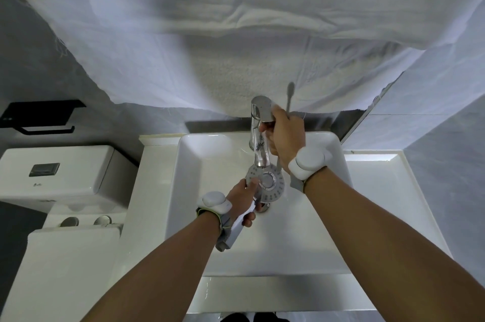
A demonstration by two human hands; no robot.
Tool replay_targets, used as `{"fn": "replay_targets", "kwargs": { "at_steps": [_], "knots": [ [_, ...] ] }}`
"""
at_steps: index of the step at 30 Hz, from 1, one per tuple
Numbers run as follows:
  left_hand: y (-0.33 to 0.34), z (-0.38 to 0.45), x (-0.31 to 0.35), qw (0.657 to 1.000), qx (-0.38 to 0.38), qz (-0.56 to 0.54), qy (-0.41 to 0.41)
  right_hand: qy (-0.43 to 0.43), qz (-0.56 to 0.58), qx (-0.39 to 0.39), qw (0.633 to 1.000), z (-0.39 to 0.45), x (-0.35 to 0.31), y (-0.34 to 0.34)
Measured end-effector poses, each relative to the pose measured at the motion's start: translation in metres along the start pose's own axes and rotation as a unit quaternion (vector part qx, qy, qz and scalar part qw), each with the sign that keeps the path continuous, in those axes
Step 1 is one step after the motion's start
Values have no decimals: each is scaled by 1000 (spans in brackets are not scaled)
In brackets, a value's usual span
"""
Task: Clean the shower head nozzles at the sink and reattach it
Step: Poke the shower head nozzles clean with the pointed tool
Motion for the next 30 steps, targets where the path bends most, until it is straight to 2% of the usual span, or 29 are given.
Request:
{"fn": "replay_targets", "kwargs": {
  "at_steps": [3,5,6,8,10,12,14,15,18,19,22,24,26,27,30],
  "knots": [
    [-1,-2,-6,999,-23,-16,-27,-114,-93,86,985,-29,37,-48],
    [0,-3,-11,998,-23,-36,-49,-137,-227,77,961,-55,80,-77],
    [1,-1,-14,998,-11,-37,-56,-142,-294,32,945,-64,101,-82],
    [4,2,-19,998,5,-26,-61,-155,-382,-116,903,-73,134,-69],
    [8,3,-25,996,-17,-65,-66,-215,-451,-244,831,-77,144,-39],
    [13,3,-28,991,-64,-98,-67,-251,-514,-306,761,-68,147,-23],
    [13,1,-28,986,-93,-109,-81,-244,-556,-319,727,-50,147,-28],
    [11,1,-28,985,-96,-104,-95,-225,-565,-314,729,-42,147,-34],
    [10,-3,-32,984,-111,-90,-108,-195,-542,-287,765,-47,151,-39],
    [10,-3,-34,985,-107,-89,-99,-216,-540,-296,757,-56,154,-35],
    [8,-3,-39,986,-89,-106,-94,-279,-551,-358,700,-65,155,-22],
    [6,-4,-35,985,-90,-122,-87,-254,-548,-348,717,-51,146,-25],
    [3,-2,-30,986,-82,-124,-71,-224,-522,-315,760,-49,139,-27],
    [2,-3,-30,988,-74,-120,-68,-222,-515,-306,769,-56,139,-27],
    [3,-4,-34,988,-59,-125,-64,-252,-535,-319,741,-82,150,-19]
  ]
}}
Point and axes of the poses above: each hand's wrist, its own z-axis towards the middle knuckle, its own y-axis out of the palm, x = y × z, the point moved 6 cm from there along z, towards the middle knuckle, and after that the axes turned 8 degrees about z, right-handed, at the moved point
